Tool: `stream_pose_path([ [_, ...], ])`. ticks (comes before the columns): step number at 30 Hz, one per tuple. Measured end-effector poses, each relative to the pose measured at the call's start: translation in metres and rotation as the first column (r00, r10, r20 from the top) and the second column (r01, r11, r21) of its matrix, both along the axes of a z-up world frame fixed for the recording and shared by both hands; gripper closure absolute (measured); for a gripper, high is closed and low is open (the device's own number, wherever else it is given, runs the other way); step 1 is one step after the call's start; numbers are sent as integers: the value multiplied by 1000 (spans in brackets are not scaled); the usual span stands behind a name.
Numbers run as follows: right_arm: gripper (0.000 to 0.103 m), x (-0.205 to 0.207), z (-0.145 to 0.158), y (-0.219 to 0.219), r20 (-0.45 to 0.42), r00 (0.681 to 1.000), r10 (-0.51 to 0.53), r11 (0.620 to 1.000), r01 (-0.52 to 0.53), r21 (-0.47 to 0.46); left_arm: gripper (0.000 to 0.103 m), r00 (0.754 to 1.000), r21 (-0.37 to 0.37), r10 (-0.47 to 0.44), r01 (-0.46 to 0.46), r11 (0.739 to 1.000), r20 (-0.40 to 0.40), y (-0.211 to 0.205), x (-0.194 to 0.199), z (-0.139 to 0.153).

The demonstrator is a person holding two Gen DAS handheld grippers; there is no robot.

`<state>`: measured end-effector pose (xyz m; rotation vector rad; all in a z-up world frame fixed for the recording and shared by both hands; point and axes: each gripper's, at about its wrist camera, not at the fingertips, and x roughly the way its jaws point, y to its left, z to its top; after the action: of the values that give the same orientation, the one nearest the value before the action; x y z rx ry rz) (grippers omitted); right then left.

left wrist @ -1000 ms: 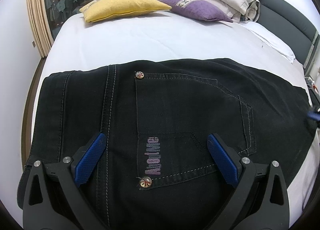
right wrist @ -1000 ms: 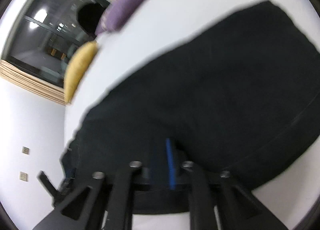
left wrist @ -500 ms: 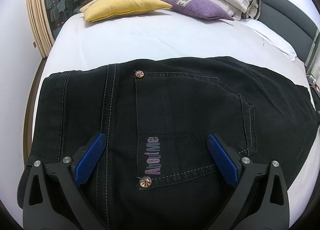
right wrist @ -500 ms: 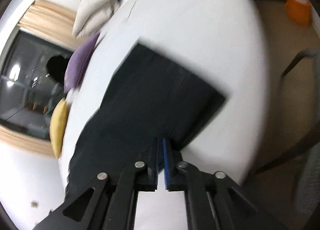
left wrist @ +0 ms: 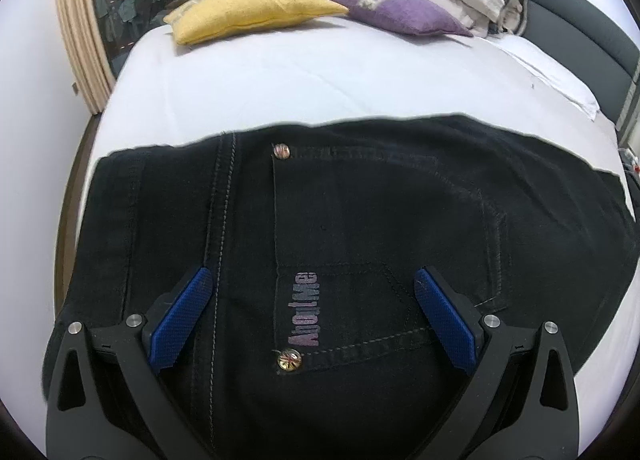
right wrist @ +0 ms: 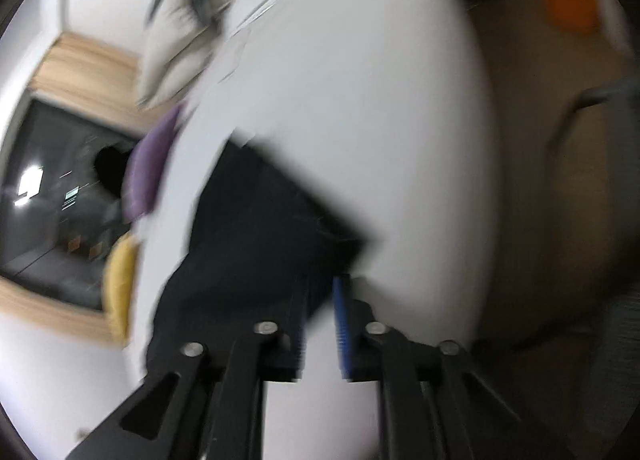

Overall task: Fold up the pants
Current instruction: 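Lower the hems onto the jeans and open the right tool, then withdraw the right tool from the folded jeans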

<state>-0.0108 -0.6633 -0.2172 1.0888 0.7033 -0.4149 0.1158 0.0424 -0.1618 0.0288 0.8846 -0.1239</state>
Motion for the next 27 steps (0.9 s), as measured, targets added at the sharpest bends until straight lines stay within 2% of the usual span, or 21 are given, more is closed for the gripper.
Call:
stream_pose_path([
  [1,55,-13,3,-2,50,999,-4,1000,4,16,0,1000,-34,11,-10,999,26,0,-5,8],
  [3,54,-13,3,8,97,995,12,999,-15,38,0,998,-60,23,-20,998,54,-4,-11,16],
  [5,53,-4,-11,14,122,992,1,996,-11,87,0,999,-67,-5,7,998,44,-16,-11,17],
  [7,53,-5,-30,6,133,991,-19,985,-5,174,0,999,-41,-38,39,998,29,-28,-10,13],
  [8,53,2,-31,12,135,991,-13,983,-12,181,0,999,-29,-49,49,998,22,-32,-10,10],
  [9,53,26,-30,24,128,992,-8,984,-15,177,0,999,-26,-51,51,998,6,-34,-8,4],
  [11,53,31,-40,27,122,992,-24,978,-2,207,0,999,-54,-45,45,998,-15,-32,-6,-2],
  [12,53,32,-25,29,133,990,-37,974,6,225,0,999,-70,-42,41,997,-18,-30,-5,-3],
  [14,53,33,-18,24,144,988,-62,970,26,240,0,999,-81,-45,43,996,-22,-29,-5,-4],
  [27,52,52,-17,20,172,976,-132,954,78,290,0,999,-98,-49,47,994,-21,-25,0,-10],
])
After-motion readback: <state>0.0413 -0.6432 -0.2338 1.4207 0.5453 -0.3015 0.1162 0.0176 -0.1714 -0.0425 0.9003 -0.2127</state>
